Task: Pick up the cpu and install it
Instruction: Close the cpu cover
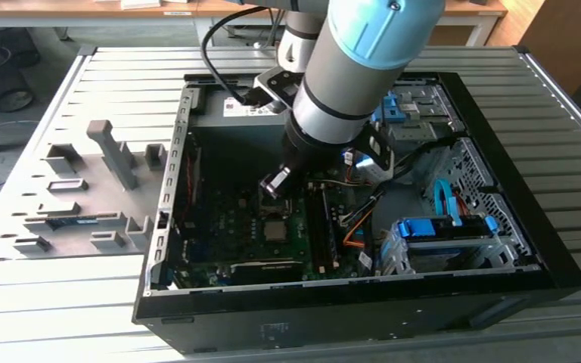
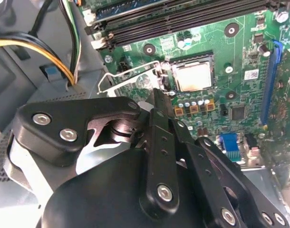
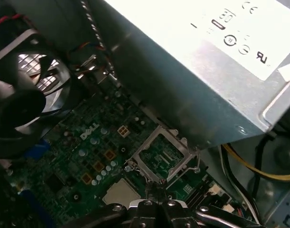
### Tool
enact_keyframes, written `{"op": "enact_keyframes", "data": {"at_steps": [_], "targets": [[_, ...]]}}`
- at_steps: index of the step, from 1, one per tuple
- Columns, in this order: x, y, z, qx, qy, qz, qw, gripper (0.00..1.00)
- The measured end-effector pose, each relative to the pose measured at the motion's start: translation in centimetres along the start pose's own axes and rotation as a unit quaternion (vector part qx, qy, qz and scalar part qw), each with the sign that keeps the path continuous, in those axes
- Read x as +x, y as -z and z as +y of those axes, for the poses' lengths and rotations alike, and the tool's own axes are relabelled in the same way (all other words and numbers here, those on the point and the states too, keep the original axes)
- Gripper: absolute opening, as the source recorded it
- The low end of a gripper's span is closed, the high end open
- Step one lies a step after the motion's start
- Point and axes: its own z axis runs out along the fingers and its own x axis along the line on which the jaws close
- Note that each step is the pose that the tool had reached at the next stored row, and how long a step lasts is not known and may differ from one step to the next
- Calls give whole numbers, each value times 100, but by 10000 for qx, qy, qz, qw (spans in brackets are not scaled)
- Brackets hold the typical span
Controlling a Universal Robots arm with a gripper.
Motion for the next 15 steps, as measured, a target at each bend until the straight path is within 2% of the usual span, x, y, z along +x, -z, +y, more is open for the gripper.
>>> {"op": "enact_keyframes", "data": {"at_steps": [2,6,10,11,12,15], "targets": [[0,-1,0,-32,100,-10,9999,10],[0,-1,0,-120,257,-65,9996,10],[-1,-1,0,-124,261,-68,9996,10],[-1,-2,-1,-119,263,-71,9996,10],[-1,-6,-2,-88,268,-90,9996,10],[-1,-14,-3,55,285,-174,9994,10]]}}
